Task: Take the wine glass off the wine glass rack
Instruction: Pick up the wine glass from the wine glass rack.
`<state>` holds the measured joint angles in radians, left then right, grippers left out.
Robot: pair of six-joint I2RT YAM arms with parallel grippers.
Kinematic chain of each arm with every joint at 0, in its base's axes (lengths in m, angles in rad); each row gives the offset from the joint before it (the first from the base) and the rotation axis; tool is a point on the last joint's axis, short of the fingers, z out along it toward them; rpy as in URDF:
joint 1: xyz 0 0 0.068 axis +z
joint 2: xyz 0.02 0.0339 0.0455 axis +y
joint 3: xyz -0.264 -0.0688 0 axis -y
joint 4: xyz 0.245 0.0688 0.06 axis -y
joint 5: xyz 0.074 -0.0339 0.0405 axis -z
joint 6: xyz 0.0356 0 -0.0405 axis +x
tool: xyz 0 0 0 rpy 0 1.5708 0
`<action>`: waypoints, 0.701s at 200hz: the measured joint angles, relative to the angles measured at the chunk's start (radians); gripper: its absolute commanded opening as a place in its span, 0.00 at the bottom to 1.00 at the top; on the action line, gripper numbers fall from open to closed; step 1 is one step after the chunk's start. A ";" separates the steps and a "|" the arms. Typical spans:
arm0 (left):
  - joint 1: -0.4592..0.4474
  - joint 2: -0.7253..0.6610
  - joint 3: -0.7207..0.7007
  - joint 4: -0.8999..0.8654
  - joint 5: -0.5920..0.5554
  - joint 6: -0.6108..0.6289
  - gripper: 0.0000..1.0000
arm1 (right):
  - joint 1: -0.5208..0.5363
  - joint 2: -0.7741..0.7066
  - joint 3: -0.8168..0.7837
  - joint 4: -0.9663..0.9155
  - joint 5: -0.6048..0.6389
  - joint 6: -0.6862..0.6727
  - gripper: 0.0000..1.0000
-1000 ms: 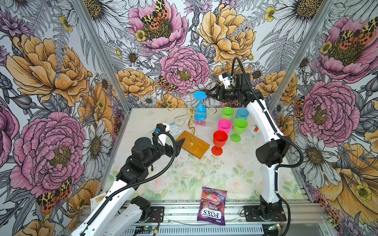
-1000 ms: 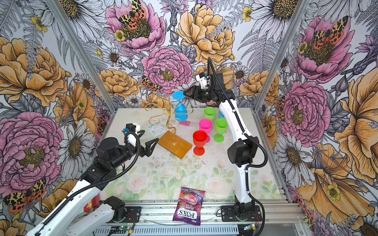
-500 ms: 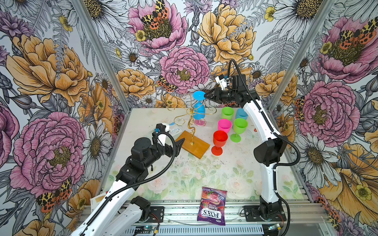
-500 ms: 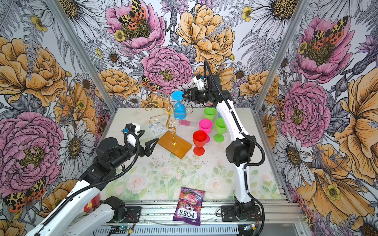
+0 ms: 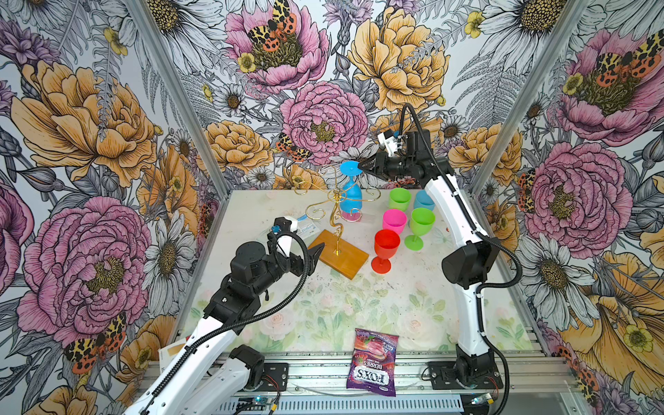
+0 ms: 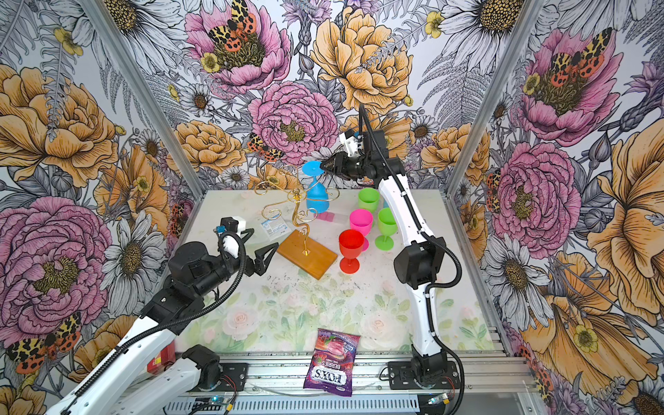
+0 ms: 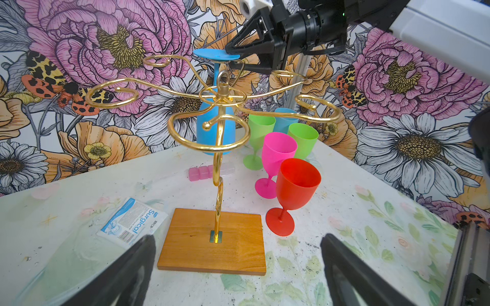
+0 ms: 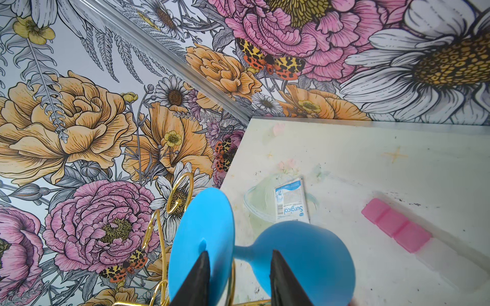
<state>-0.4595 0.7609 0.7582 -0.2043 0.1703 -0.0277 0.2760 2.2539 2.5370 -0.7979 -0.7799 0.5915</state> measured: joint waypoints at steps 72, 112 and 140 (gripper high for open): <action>0.000 0.000 0.000 0.000 0.000 0.000 0.98 | 0.001 0.001 0.004 0.015 0.000 0.019 0.19; 0.000 0.000 0.000 0.000 0.000 0.000 0.98 | 0.000 0.001 0.008 0.025 0.001 0.021 0.11; 0.000 0.000 0.000 -0.001 0.000 0.000 0.98 | 0.000 0.000 0.015 0.039 0.001 0.022 0.07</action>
<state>-0.4595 0.7609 0.7582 -0.2050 0.1699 -0.0277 0.2764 2.2539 2.5523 -0.7589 -0.7788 0.6136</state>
